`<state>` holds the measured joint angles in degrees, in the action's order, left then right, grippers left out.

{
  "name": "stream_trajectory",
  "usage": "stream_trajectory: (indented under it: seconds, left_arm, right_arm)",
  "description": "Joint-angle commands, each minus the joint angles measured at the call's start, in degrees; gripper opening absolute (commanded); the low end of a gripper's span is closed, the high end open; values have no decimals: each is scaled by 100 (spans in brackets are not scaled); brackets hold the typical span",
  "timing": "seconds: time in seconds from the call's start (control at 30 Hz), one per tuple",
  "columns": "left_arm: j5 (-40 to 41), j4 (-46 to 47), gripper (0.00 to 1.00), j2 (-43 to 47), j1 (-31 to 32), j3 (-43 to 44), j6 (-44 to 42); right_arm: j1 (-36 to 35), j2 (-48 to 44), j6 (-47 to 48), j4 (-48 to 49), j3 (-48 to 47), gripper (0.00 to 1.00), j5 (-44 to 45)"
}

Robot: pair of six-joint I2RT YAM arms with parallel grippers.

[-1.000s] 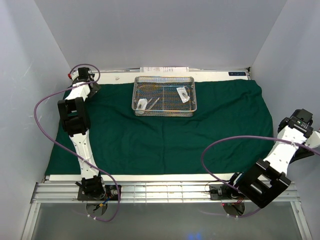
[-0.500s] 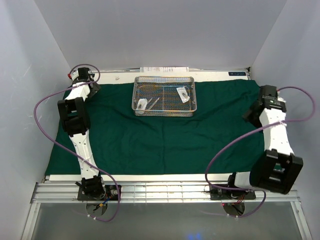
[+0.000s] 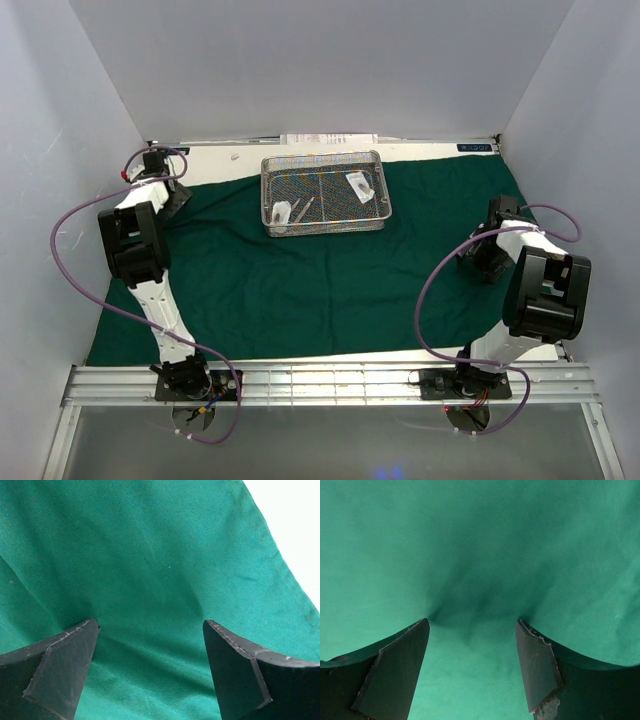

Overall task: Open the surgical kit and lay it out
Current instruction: Smooth out the surgical kit at the center of the board.

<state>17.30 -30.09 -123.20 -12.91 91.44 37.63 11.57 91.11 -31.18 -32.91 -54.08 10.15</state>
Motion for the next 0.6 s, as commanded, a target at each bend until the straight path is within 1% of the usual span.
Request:
stream_trajectory:
  seconds: [0.0,0.07,0.13,0.2,0.23,0.27,0.33,0.43,0.53,0.57]
  left_arm:
    - [160,-386,98,261,-265,-529,132]
    - [134,-165,98,200,-317,-487,-97]
    - [90,-59,98,-81,-318,-75,-237]
    - [-235,-15,98,-466,-318,311,-300]
    - [-349,-15,98,-590,-318,687,-308]
    - [-542,-6,98,-713,-318,874,-335]
    - [-683,-6,98,-1029,-318,1356,-361]
    - [-842,-6,98,-1293,-309,1840,-431]
    - [-965,-6,98,-1347,-274,2079,-554]
    - [-991,-6,98,-1330,-222,2184,-598]
  right_arm:
    - [134,82,-169,381,231,75,-128]
    - [353,109,-222,381,424,75,-119]
    - [538,74,-344,355,582,75,-92]
    - [889,-92,-511,346,890,75,-92]
    - [1021,-163,-547,346,995,75,-101]
    - [1257,-233,-582,338,1162,75,-101]
    - [1417,-427,-626,206,1233,75,64]
    - [1488,-647,-635,-136,1181,75,469]
    - [1436,-849,-504,-146,936,76,444]
    - [1279,-867,-381,-129,813,76,452]
